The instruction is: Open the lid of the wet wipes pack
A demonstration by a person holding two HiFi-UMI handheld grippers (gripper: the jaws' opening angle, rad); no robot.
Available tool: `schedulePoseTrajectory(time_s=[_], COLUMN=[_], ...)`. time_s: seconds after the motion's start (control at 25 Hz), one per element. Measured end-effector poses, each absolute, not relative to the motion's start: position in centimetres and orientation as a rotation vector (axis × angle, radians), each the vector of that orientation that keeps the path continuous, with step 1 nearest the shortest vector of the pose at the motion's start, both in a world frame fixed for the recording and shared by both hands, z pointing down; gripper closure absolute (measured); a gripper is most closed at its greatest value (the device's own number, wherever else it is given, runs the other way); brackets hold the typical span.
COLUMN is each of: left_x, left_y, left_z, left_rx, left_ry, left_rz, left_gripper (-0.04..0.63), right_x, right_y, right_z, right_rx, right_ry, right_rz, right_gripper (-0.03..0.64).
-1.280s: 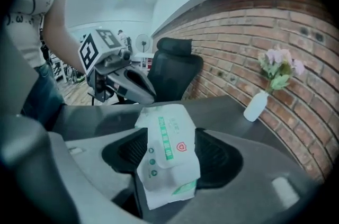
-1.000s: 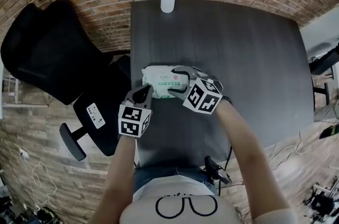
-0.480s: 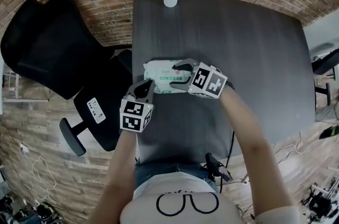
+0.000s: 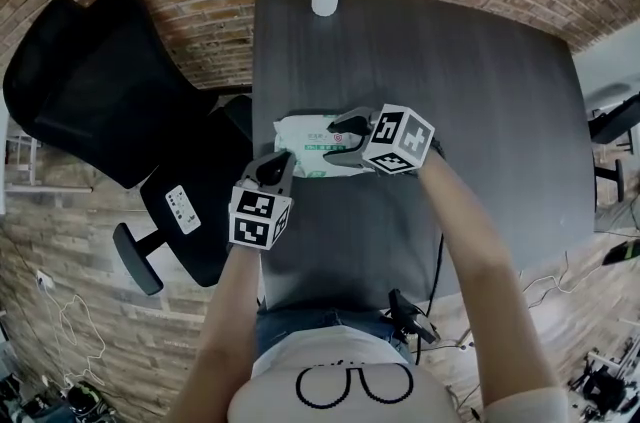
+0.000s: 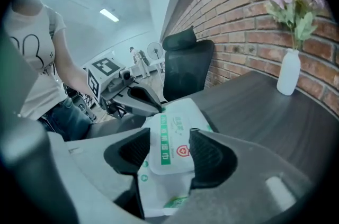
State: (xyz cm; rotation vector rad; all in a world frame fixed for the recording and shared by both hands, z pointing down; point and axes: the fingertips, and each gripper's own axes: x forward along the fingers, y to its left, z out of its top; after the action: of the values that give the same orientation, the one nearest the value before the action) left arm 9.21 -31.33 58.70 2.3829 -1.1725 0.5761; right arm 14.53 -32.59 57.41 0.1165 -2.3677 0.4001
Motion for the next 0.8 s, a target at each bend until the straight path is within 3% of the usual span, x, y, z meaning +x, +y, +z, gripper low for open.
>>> schedulePoseTrajectory(time_s=[0.24, 0.44, 0.8], left_x=[9.2, 9.2, 9.1], left_y=[-31.3, -31.3, -31.3], left_z=[59.0, 59.0, 58.8], left_rx=[2.402, 2.401, 2.396], left_ry=[-1.167, -1.156, -1.137], left_rz=[0.614, 0.625, 0.610], left_gripper=[0.598, 0.597, 0.597], right_x=[14.4, 14.3, 14.1], right_y=[-32.9, -32.6, -32.3], right_z=[57.2, 57.0, 54.0], right_rx=[0.096, 0.082, 0.105], right_ry=[-2.377, -2.322, -2.340], right_rz=[0.526, 0.423, 0.151], right_gripper=[0.387, 0.387, 0.532])
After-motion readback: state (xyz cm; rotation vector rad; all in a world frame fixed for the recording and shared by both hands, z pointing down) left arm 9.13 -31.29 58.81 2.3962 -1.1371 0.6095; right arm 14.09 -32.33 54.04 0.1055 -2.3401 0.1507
